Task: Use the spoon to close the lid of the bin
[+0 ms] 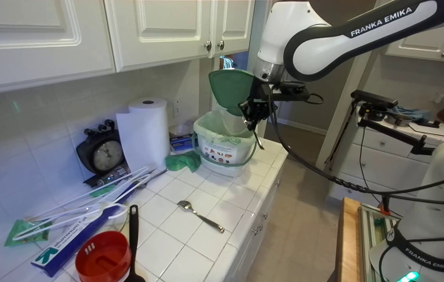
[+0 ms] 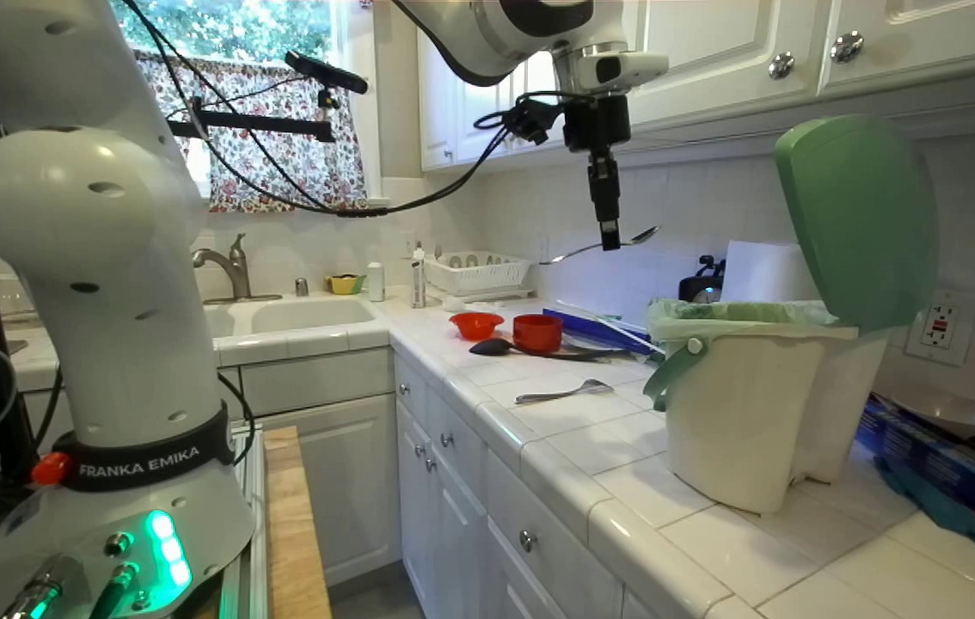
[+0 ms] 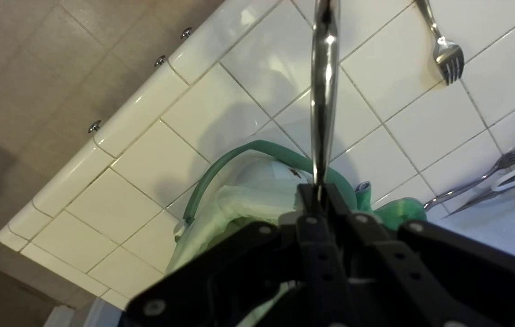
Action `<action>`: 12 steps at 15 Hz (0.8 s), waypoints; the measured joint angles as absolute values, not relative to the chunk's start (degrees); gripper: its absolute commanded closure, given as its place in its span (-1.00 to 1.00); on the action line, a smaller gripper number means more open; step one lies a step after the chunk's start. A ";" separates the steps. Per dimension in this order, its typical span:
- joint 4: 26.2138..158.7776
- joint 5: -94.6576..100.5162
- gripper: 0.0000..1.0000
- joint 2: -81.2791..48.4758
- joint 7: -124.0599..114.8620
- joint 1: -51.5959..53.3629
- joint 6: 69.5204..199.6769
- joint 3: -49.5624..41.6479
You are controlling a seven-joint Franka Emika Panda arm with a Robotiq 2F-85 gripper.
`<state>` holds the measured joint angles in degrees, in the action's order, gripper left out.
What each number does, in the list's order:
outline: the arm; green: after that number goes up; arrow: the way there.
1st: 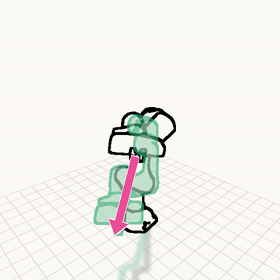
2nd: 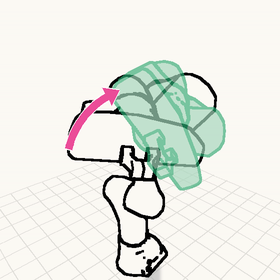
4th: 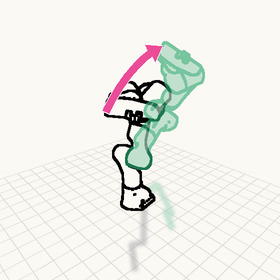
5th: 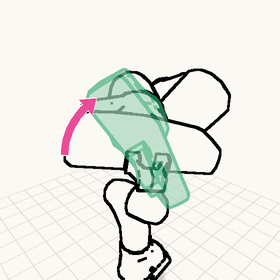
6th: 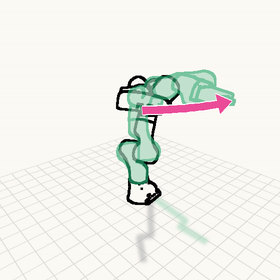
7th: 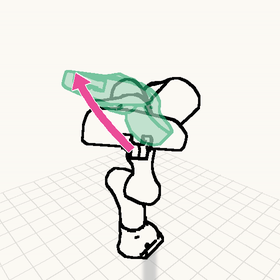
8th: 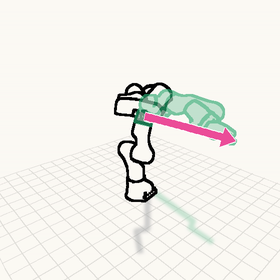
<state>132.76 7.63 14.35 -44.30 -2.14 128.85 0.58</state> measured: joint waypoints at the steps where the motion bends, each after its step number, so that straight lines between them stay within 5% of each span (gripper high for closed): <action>1: 132.75 7.63 0.92 14.38 -44.30 -2.23 128.86 0.62; 12: 131.32 9.19 0.92 18.99 -44.82 -8.16 129.49 -0.09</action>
